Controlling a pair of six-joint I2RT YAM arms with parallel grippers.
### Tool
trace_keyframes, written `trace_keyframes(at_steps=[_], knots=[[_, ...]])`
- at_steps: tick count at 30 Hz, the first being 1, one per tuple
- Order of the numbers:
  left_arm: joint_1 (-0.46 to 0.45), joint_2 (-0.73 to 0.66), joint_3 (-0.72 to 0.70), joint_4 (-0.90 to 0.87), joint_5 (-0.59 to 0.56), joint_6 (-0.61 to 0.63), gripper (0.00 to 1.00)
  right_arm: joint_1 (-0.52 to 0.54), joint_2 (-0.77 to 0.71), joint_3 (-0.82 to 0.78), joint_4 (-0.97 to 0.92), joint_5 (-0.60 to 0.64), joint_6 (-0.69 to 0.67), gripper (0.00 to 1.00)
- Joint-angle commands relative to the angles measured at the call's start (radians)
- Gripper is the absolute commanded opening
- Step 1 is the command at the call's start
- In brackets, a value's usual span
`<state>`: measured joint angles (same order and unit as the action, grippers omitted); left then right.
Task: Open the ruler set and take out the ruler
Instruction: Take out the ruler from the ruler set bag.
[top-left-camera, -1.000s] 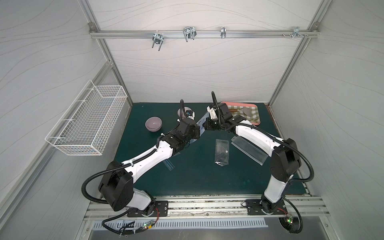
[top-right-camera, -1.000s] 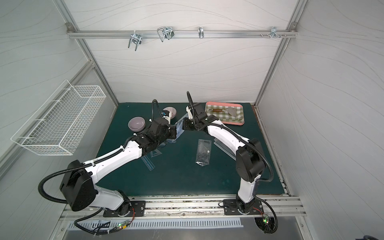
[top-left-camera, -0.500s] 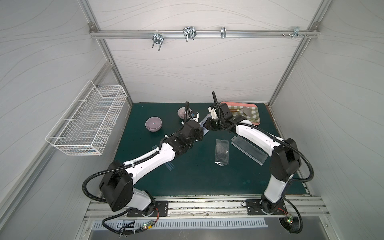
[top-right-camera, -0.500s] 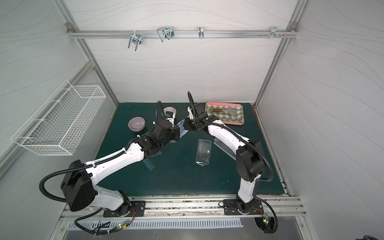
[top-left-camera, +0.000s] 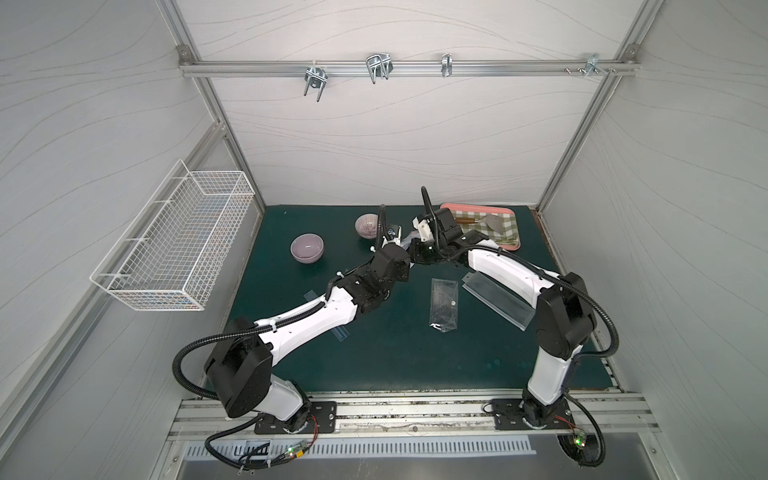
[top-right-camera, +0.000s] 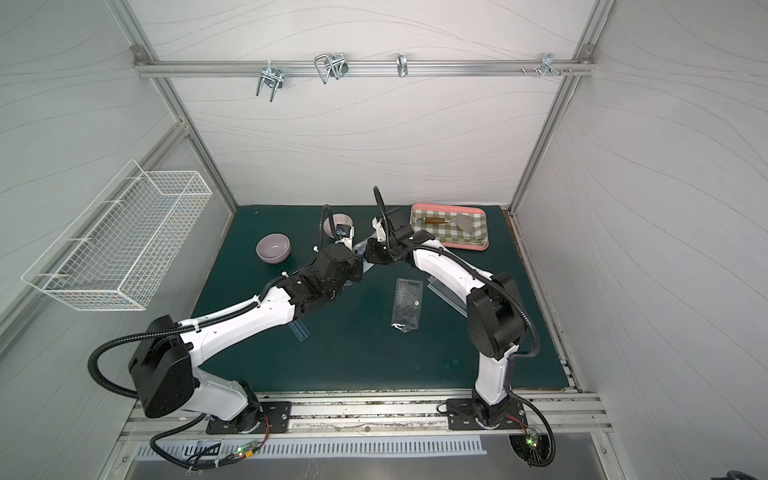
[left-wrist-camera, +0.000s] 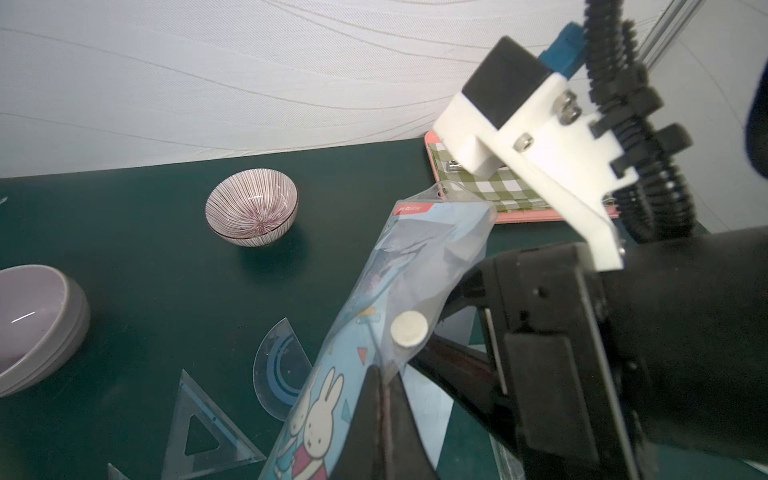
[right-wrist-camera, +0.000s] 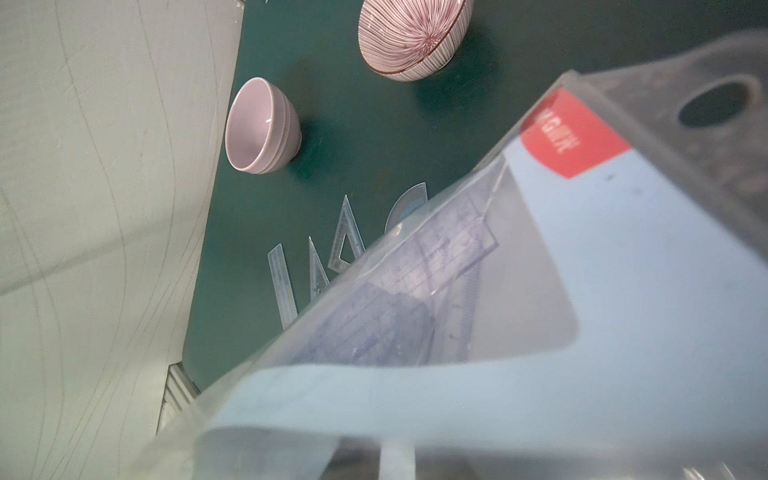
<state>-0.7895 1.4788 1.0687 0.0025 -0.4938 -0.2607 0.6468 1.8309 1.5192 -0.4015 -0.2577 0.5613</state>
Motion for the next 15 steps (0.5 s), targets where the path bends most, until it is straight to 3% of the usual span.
trace_keyframes(at_steps=[1,10,15], knots=[[-0.009,0.015,0.015,0.103,-0.063,0.009,0.00,0.003,0.003,0.006,0.016,-0.045,0.028,0.18],[-0.010,0.029,0.011,0.132,-0.082,0.006,0.00,0.002,0.004,-0.019,0.068,-0.103,0.073,0.18],[-0.010,0.029,0.007,0.140,-0.096,0.008,0.00,-0.004,0.001,-0.024,0.072,-0.097,0.076,0.09]])
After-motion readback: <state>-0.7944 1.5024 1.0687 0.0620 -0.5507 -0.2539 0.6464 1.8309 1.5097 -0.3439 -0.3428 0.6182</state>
